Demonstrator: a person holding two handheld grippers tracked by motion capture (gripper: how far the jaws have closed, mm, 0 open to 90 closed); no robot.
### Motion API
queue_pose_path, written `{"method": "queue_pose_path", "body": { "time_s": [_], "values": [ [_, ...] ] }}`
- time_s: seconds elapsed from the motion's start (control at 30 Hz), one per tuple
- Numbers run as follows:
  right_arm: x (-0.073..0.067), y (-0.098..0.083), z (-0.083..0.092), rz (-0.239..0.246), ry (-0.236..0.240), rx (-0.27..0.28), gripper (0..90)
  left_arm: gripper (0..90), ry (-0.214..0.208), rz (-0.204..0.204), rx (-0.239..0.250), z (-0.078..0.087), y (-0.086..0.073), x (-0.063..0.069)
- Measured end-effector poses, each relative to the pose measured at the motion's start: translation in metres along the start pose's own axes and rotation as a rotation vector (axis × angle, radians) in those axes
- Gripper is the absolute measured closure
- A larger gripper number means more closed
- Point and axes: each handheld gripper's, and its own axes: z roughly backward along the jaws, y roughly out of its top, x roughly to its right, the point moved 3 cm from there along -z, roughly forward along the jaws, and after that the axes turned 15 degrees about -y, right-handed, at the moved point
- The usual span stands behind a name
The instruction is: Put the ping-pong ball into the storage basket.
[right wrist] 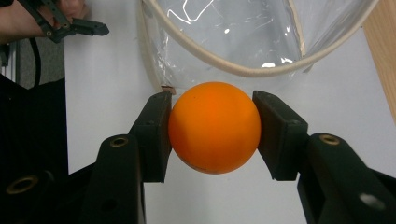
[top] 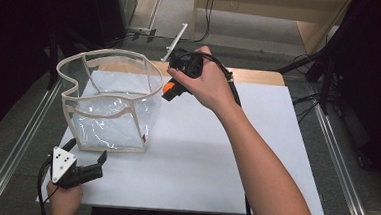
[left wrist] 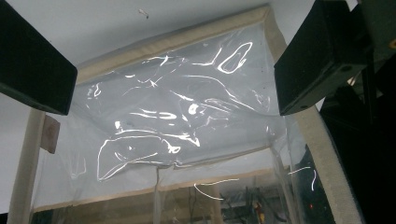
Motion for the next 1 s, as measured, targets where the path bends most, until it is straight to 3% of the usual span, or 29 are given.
{"method": "queue_pose_path", "body": {
  "time_s": [1.0],
  "values": [
    [0.004,0.032,0.001,0.016,-0.002,0.019,48.0,0.0,-0.004,-0.002,-0.002,0.001,0.000,0.000]
  ]
}}
